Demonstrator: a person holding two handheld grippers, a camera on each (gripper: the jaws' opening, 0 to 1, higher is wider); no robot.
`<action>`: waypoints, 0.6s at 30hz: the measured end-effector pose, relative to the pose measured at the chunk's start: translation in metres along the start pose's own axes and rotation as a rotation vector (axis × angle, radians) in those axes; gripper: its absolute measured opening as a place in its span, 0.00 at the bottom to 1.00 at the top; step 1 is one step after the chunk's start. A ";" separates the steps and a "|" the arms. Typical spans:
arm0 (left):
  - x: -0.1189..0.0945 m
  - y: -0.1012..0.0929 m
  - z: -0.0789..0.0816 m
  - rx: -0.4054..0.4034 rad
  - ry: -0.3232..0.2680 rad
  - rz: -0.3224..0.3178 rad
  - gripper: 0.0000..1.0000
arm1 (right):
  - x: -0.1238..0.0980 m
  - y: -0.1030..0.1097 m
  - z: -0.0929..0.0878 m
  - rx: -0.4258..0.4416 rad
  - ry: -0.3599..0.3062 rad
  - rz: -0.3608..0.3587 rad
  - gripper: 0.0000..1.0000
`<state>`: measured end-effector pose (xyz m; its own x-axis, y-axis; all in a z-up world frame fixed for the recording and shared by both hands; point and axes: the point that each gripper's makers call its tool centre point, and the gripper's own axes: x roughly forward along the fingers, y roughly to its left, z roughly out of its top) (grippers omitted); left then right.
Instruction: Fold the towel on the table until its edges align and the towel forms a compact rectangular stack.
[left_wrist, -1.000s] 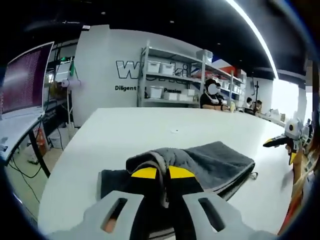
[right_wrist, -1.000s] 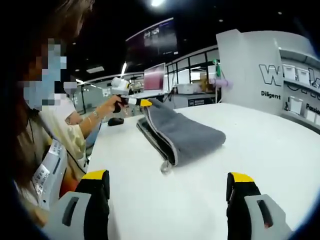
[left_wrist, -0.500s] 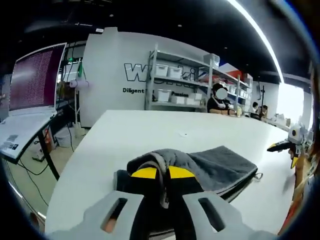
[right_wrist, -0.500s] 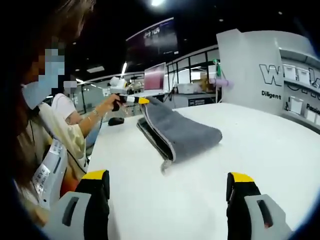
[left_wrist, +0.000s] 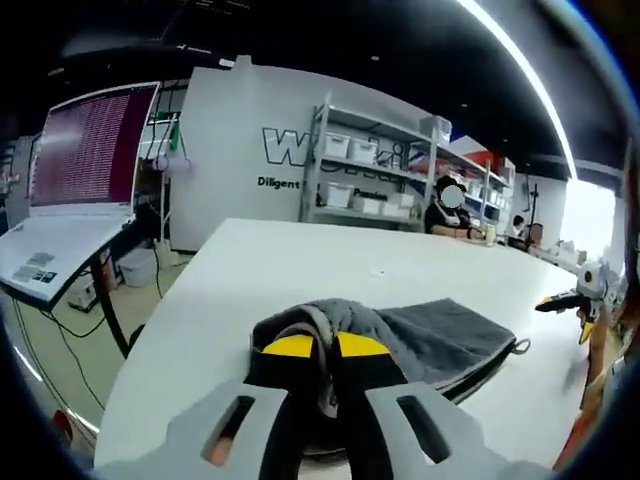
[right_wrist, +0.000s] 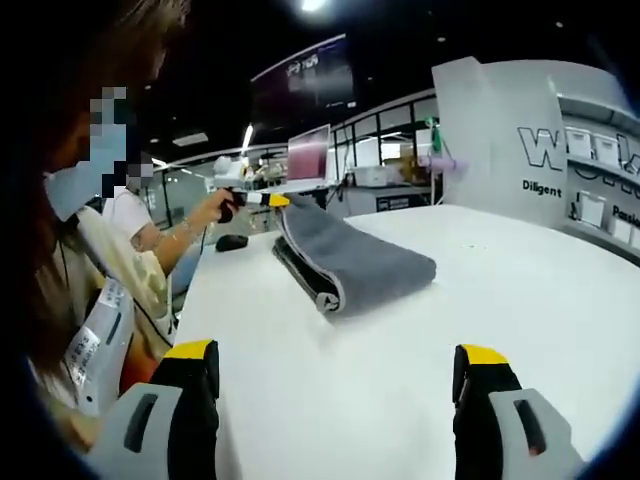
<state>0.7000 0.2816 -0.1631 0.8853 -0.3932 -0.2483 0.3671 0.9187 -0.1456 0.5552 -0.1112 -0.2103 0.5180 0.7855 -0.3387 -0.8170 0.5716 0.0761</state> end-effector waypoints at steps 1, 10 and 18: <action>0.000 0.000 -0.003 -0.006 0.005 -0.001 0.04 | 0.000 0.000 0.000 0.000 0.001 0.000 0.99; -0.004 0.015 -0.054 -0.064 0.131 0.006 0.06 | 0.001 0.001 -0.001 0.001 0.006 0.003 0.99; -0.004 0.021 -0.096 -0.084 0.255 0.028 0.27 | 0.002 0.000 -0.002 0.002 0.008 0.002 0.99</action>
<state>0.6771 0.2992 -0.2570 0.7900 -0.3746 -0.4854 0.3092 0.9270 -0.2121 0.5553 -0.1102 -0.2132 0.5147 0.7846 -0.3456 -0.8175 0.5707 0.0781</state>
